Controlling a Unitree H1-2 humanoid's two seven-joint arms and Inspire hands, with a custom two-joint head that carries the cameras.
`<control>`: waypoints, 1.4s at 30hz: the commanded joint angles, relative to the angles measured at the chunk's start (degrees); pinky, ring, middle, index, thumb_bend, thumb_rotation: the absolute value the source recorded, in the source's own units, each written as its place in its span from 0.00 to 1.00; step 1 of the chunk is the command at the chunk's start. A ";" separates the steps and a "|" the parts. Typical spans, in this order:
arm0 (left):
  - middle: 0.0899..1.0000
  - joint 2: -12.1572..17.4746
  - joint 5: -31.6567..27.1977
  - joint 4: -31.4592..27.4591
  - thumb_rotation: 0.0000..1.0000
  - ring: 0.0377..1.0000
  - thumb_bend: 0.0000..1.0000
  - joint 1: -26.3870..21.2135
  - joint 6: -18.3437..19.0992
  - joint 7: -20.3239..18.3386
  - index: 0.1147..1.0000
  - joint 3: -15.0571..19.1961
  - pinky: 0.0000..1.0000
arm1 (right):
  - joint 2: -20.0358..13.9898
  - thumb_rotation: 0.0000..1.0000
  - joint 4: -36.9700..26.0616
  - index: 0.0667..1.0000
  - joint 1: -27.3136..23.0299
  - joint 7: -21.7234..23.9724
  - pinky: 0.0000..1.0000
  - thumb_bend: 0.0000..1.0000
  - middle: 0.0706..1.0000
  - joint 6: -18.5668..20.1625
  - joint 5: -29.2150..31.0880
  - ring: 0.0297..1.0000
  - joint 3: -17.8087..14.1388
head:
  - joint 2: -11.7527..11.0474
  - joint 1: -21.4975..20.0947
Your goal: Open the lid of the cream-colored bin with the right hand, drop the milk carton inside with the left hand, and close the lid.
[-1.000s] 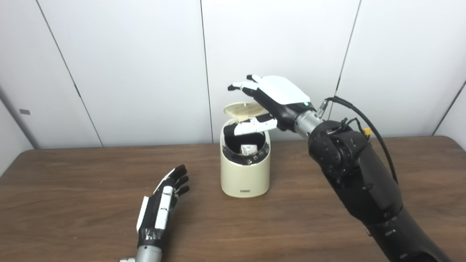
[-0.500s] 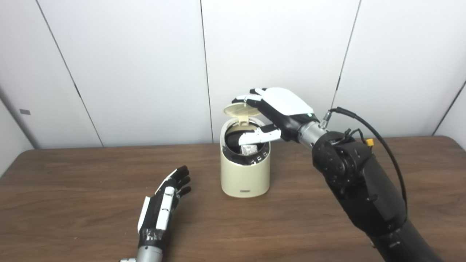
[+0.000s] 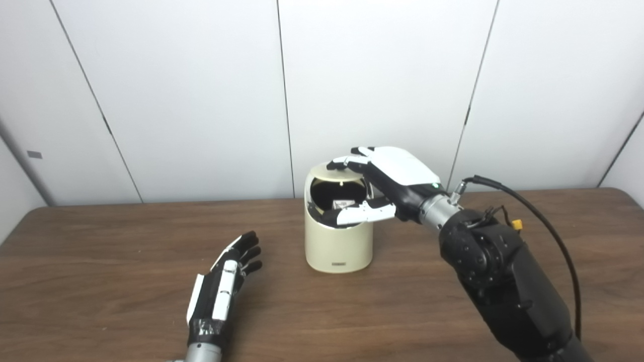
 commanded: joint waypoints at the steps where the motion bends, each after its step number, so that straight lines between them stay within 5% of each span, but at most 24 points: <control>1: 0.85 -0.09 0.31 -2.21 0.86 0.85 0.47 -0.87 -0.40 -0.11 0.85 0.10 0.82 | -0.74 0.97 -2.25 0.82 -0.94 -0.37 0.97 0.89 0.82 0.01 -0.06 0.95 -0.84 | 0.11 0.01; 18: 0.84 -0.76 1.43 -3.13 0.87 0.87 0.46 -1.01 -0.48 -0.07 0.84 -0.13 0.82 | -1.88 0.91 -0.88 0.81 3.63 -2.46 0.99 0.85 0.80 -4.17 -1.46 0.91 0.84 | 0.96 0.36; 28: 0.84 -0.80 0.84 -4.14 0.86 0.85 0.44 -0.92 0.28 -0.33 0.84 0.04 0.79 | -6.87 0.87 3.66 0.81 2.78 -5.34 1.00 0.85 0.83 -12.85 -22.09 0.94 10.28 | 1.71 0.59; 31: 0.84 -0.79 0.56 -4.51 0.87 0.85 0.43 -0.85 0.59 -0.45 0.84 0.11 0.79 | -7.00 0.83 5.26 0.83 2.61 -5.15 1.00 0.85 0.86 -14.13 -25.04 0.96 10.98 | 1.95 0.64; 42: 0.83 -0.65 0.66 -5.22 0.87 0.85 0.44 -0.79 1.78 -0.18 0.84 0.42 0.79 | -5.57 0.81 10.27 0.81 3.23 -4.81 1.00 0.84 0.84 -14.73 -21.82 0.95 9.02 | 2.24 0.53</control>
